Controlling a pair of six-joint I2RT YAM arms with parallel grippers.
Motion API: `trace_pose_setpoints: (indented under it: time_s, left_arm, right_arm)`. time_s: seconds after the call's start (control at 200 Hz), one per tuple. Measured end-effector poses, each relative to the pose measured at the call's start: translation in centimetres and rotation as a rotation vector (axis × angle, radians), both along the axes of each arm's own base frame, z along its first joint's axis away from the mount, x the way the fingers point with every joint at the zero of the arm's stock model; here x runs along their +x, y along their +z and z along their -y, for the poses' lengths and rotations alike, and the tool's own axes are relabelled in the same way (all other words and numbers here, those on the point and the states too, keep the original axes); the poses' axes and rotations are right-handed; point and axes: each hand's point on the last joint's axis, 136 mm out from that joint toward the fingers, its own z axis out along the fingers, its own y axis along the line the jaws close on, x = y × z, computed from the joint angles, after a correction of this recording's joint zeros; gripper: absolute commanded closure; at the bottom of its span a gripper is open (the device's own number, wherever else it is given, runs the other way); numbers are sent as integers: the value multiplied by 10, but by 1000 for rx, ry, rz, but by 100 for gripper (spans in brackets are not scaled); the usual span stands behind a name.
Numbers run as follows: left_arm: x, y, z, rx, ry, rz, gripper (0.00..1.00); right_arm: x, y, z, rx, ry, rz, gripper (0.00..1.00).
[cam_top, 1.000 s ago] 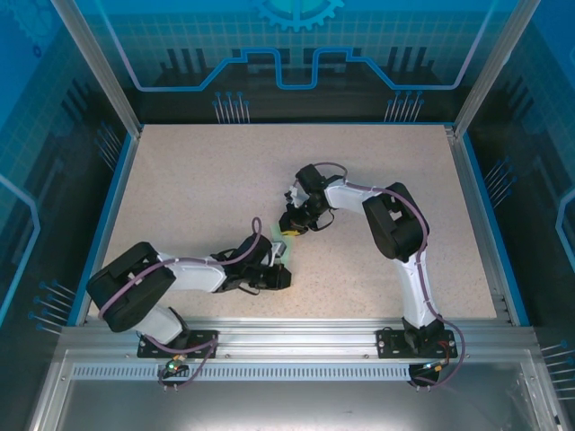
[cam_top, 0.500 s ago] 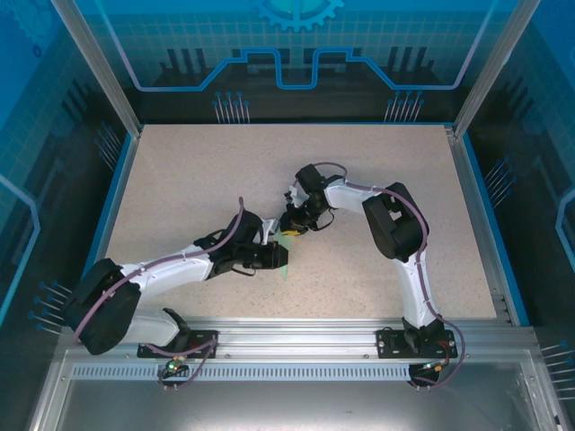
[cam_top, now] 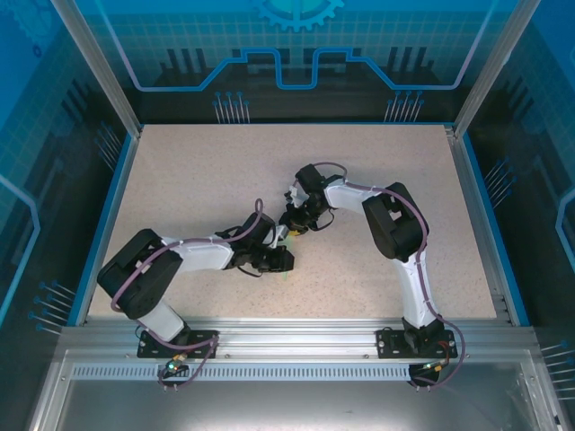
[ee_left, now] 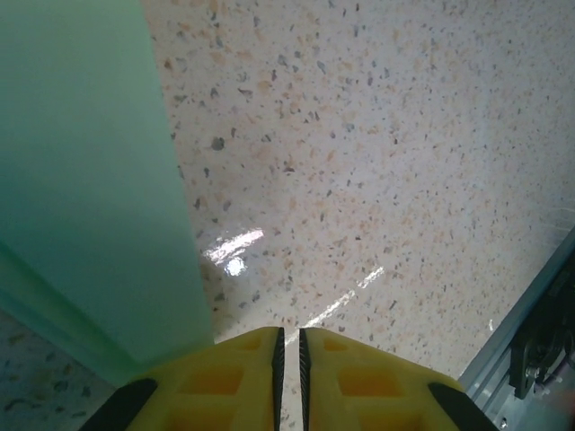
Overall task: Fold a paper plane with a square sheet of paper (fold left side to right side)
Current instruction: Fold the wing for the fifth time at the center of the table.
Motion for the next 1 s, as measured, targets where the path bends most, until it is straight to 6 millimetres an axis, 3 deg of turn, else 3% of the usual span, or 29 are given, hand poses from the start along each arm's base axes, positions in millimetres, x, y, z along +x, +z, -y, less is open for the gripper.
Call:
trace_pose_setpoints:
  time_s: [0.255, 0.535, 0.78, 0.945, 1.0]
  left_arm:
    - [-10, -14, -7, 33, -5, -22, 85]
    - [-16, -13, -3, 20, -16, 17, 85]
    - [-53, -13, -11, 21, -56, -35, 84]
    - [-59, 10, -15, -7, -49, -7, 75]
    - [-55, 24, -19, -10, -30, 31, 67]
  right_arm:
    - [0, 0, 0, -4, 1, 2, 83]
    - [0, 0, 1, -16, 4, -3, 83]
    - [1, 1, 1, -24, 11, 8, 81]
    - [8, 4, 2, -43, 19, 49, 75]
    - [11, 7, 3, -57, 19, 68, 72]
